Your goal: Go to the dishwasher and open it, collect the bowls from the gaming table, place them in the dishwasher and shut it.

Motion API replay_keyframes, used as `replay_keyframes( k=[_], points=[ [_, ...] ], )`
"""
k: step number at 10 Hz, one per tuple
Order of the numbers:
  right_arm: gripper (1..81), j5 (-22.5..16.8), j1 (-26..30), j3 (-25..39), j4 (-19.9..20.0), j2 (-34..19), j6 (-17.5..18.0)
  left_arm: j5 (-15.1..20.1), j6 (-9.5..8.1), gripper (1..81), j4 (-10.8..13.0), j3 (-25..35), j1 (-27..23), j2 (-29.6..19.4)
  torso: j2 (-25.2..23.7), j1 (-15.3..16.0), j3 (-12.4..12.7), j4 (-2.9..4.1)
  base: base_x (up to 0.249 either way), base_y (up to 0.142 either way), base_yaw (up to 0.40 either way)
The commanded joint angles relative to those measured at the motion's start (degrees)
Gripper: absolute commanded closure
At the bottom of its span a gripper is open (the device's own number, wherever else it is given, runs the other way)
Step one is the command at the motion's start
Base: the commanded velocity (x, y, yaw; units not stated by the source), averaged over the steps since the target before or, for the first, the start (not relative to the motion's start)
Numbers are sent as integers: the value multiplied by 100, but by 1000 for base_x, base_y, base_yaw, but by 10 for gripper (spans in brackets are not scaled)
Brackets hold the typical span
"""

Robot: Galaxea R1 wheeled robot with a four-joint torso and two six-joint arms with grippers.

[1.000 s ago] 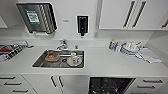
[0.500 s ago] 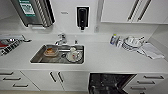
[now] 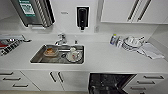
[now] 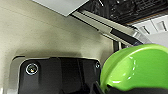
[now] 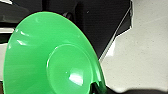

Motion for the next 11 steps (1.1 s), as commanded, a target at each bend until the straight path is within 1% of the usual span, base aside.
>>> replay_keyframes(
  k=[1, 3, 4, 5, 6, 7, 8, 9, 10, 11],
  points=[
    [811, -253, -18, 1, -25, -23, -8, 3155, -167, 811, 193, 2757, -2081, -494, 0, 0, 0, 0, 0, 0, 0],
    [811, -253, -10, 1, -33, -23, -8, 4855, -176, 811, 176, 3861, -2908, -365, 0, 0, -2, 0, 0, 0, 0],
    [811, -253, -1, 1, -33, -23, -8, 5499, -158, 811, 115, 4171, -3261, -198, 0, 0, -5, 0, 0, 0, 0],
    [811, -253, 0, 1, -25, -23, -8, 5889, -166, 811, 71, 4235, -3560, -13, 0, 2, -7, 0, 0, 0, 0],
    [811, -253, 7, 1, -25, -23, -8, 6014, -158, 811, -25, 4252, -3858, 171, 2, 2, -7, 0, 0, 0, 0],
    [811, -253, 0, 1, -25, -31, -8, 6083, -158, 811, -44, 4235, -4140, 381, 2, 2, -9, 0, 0, 0, 0],
    [811, -253, 17, 1, -25, -23, -8, 6444, -158, 811, -62, 4218, -4458, 717, 2, 5, -9, 0, 0, 0, 0],
    [811, -253, 17, 1, -25, -23, -8, 6884, -158, 811, -70, 4208, -4722, 1087, 5, 7, -11, 0, 0, 0, 0],
    [811, -253, 17, 1, -25, -23, -8, 7208, -167, 811, -97, 4096, -4924, 1584, 5, 9, -11, 0, 0, 0, 0],
    [811, -253, 17, 1, -25, -23, -8, 7298, -167, 811, -123, 3946, -5039, 1972, 7, 11, -11, 0, 0, 0, 0]
  ],
)
